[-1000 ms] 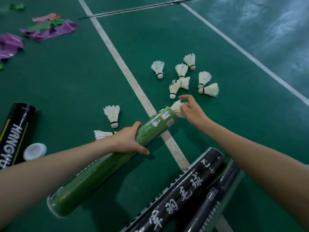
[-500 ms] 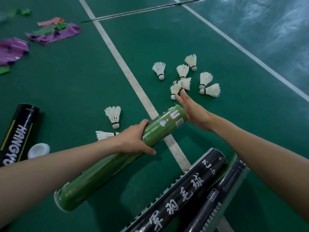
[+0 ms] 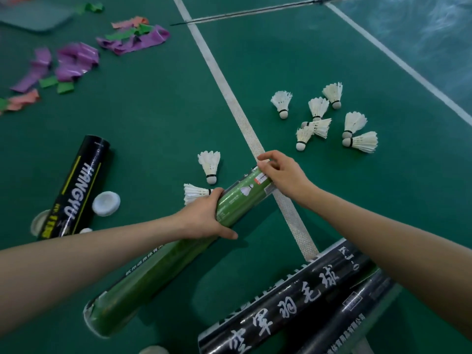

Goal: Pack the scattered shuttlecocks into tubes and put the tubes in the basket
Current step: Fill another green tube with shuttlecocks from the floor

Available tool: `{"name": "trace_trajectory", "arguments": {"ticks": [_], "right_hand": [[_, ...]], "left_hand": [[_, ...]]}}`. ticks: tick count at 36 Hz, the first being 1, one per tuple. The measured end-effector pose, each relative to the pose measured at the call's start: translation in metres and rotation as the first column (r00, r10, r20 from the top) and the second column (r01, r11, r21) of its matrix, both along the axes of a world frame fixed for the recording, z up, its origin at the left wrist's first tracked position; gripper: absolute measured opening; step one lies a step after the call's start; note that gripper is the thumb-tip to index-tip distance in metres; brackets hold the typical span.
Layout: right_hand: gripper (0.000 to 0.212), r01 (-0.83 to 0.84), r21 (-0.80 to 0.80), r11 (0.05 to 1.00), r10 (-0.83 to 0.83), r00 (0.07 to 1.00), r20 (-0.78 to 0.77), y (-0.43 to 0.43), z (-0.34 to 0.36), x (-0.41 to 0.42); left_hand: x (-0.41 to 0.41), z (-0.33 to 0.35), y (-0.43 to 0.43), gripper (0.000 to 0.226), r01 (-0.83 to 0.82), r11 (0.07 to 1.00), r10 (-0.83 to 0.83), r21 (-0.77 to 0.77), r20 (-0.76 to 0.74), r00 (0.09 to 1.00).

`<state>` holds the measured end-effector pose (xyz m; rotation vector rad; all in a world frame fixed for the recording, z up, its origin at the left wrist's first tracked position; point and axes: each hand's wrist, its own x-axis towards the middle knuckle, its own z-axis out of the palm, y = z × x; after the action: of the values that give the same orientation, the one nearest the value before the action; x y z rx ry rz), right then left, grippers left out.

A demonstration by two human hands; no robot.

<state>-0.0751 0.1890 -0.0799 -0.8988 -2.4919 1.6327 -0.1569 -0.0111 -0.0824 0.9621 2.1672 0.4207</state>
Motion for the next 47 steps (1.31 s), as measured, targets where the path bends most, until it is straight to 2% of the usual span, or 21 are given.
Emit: {"name": "trace_trajectory", "arguments": {"ticks": [6, 11, 14, 17, 21, 25, 27, 30, 33, 39, 43, 47], "right_hand": [[0.037, -0.06, 0.046, 0.997, 0.061, 0.998, -0.017, -0.017, 0.011, -0.039], [0.061, -0.083, -0.056, 0.995, 0.085, 0.996, 0.035, -0.024, 0.014, -0.047], [0.066, -0.016, -0.125, 0.992, 0.021, 0.999, 0.035, -0.017, 0.01, -0.043], [0.06, 0.042, -0.134, 0.99, -0.037, 0.999, 0.04, -0.01, 0.007, -0.035], [0.034, 0.095, -0.111, 0.989, -0.087, 0.994, 0.071, 0.01, 0.0, -0.021], [0.03, 0.188, -0.169, 0.967, -0.17, 0.979, 0.116, 0.037, -0.008, -0.008], [0.028, 0.215, -0.131, 0.968, -0.196, 0.97, 0.143, 0.051, -0.012, -0.003], [0.031, 0.224, 0.018, 0.974, -0.223, 0.959, 0.177, 0.075, -0.02, 0.003], [0.04, 0.199, 0.185, 0.962, -0.237, 0.948, 0.214, 0.102, -0.023, 0.003], [0.064, 0.117, 0.359, 0.926, -0.21, 0.95, 0.23, 0.151, -0.042, -0.026], [0.075, -0.007, 0.443, 0.896, -0.144, 0.941, 0.306, 0.165, -0.049, -0.051], [0.075, -0.077, 0.44, 0.895, -0.121, 0.906, 0.405, 0.17, -0.059, -0.058]], "left_hand": [[-0.029, 0.015, -0.02, 0.101, -0.091, 0.996, 0.09, -0.014, -0.032, 0.995], [-0.041, 0.021, -0.027, 0.099, -0.088, 0.996, 0.087, -0.025, -0.026, 0.996], [-0.043, 0.021, -0.027, 0.1, -0.038, 0.999, 0.037, -0.039, -0.042, 0.998], [-0.045, 0.025, -0.025, 0.094, 0.019, 0.997, -0.023, -0.07, -0.06, 0.998], [-0.054, 0.033, -0.01, 0.094, 0.047, 0.992, -0.058, -0.114, -0.088, 0.994], [-0.053, 0.029, 0.029, 0.1, 0.033, 0.995, -0.039, -0.099, -0.064, 0.997], [-0.051, 0.023, 0.054, 0.102, 0.034, 0.993, -0.038, -0.109, -0.037, 0.999], [-0.049, 0.016, 0.09, 0.099, 0.042, 0.989, -0.041, -0.14, 0.01, 0.999], [-0.048, 0.011, 0.119, 0.098, 0.043, 0.987, -0.039, -0.155, 0.028, 0.999], [-0.052, -0.001, 0.151, 0.097, 0.009, 0.986, 0.0, -0.165, 0.056, 0.998], [-0.059, -0.008, 0.155, 0.098, -0.005, 0.989, 0.012, -0.151, 0.045, 0.999], [-0.063, -0.011, 0.152, 0.098, -0.016, 0.989, 0.021, -0.147, 0.031, 0.999]]}}
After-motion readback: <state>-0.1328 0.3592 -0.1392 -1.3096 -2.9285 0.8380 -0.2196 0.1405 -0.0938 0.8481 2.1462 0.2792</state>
